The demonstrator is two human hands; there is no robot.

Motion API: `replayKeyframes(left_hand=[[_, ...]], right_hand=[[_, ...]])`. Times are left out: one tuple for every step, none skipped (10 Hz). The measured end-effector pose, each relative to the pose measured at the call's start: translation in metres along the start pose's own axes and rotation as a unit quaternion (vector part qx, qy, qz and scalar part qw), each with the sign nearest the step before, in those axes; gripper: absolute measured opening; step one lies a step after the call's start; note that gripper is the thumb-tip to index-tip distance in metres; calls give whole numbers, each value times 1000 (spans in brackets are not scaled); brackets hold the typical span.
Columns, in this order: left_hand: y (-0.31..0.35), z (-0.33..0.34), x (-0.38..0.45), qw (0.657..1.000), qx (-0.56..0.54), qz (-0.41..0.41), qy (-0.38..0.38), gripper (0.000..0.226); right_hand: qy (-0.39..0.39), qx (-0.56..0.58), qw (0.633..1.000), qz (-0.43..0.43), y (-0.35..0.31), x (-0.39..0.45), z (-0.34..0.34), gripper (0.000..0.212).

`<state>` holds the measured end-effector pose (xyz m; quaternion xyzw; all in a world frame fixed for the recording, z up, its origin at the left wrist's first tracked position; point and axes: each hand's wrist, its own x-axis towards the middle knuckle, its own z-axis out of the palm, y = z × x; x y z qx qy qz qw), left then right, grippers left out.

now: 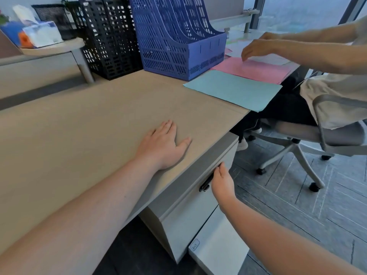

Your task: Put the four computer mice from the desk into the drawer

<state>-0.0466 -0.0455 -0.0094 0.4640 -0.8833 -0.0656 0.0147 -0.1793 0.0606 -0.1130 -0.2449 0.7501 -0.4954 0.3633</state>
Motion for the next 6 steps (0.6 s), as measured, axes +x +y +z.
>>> replayKeyframes(left_hand=[[1,0,0,1000,5,-3,-6,79],[2,-1,1,1000,7,-1,-10,77],[3,-3,3,999,12,28,-23,74],[5,-6,2,999,12,36,-31,72],[5,-6,1,999,10,42,-24,72],[4,-6,-1,999,0,42,-19,72]], right_hand=[[8,-34,999,0,-1,0,3,49],[10,-35,999,10,4,7,5,49],[16,-23,999,-22,8,10,7,44],[-10,-96,994,-49,8,13,-4,43],[-55,-189,979,-56,7,13,-23,50],[-99,-229,968,-14,3,14,-38,53]])
